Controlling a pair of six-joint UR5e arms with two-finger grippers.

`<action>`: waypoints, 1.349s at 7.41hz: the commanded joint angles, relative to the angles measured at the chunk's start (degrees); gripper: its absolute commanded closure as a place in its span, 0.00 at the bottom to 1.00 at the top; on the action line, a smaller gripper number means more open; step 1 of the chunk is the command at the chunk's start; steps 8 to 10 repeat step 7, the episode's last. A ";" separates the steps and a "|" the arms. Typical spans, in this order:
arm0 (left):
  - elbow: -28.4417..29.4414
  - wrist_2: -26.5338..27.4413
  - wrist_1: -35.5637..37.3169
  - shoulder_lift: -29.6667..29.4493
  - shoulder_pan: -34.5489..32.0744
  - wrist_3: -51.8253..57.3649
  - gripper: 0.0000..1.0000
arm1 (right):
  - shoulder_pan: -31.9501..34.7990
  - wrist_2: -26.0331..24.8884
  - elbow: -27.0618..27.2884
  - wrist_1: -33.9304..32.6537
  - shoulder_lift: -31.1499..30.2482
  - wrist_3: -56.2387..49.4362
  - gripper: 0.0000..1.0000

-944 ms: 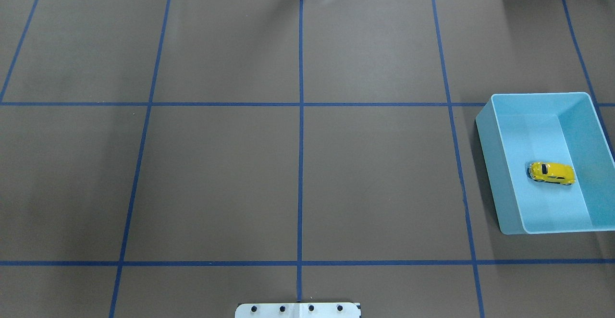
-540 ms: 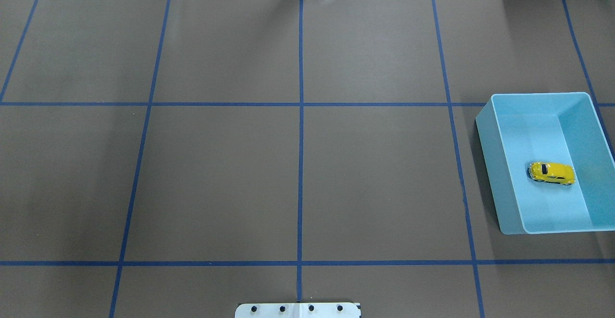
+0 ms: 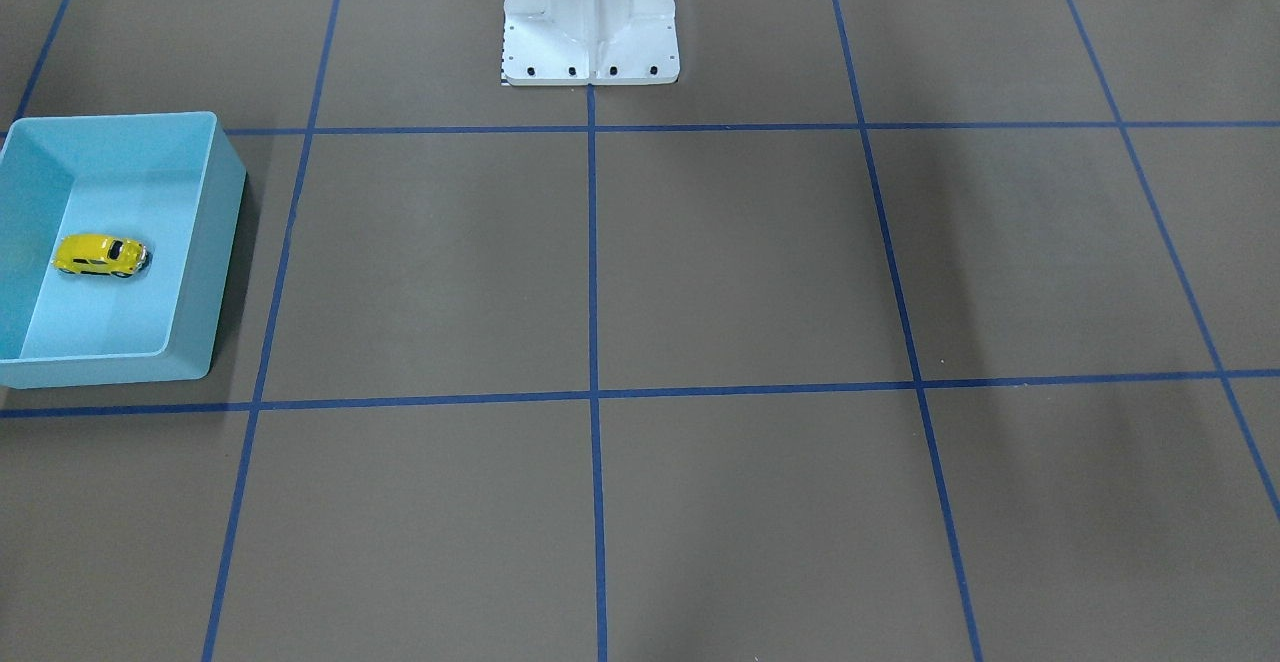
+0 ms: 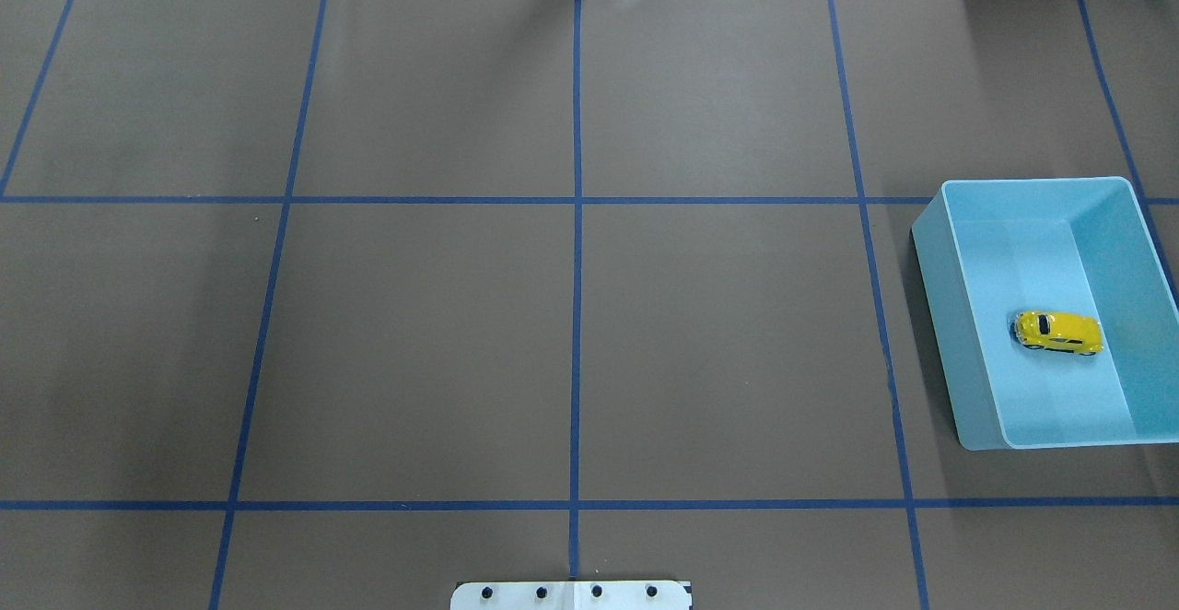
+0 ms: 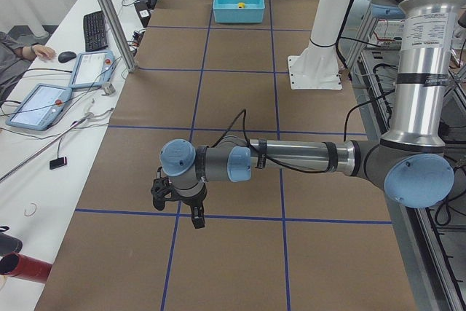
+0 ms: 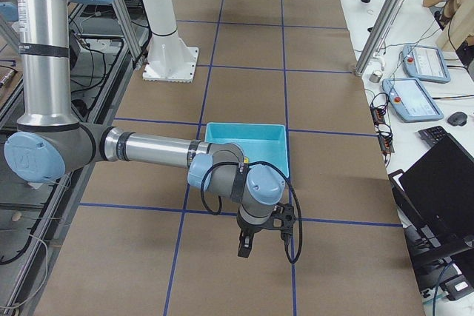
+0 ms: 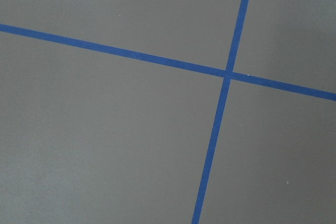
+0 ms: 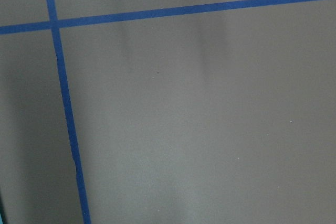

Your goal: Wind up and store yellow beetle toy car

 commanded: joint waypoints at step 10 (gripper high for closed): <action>-0.09 0.02 0.09 0.00 0.02 -0.15 0.00 | -0.09 0.22 -0.18 2.02 -0.26 0.01 0.00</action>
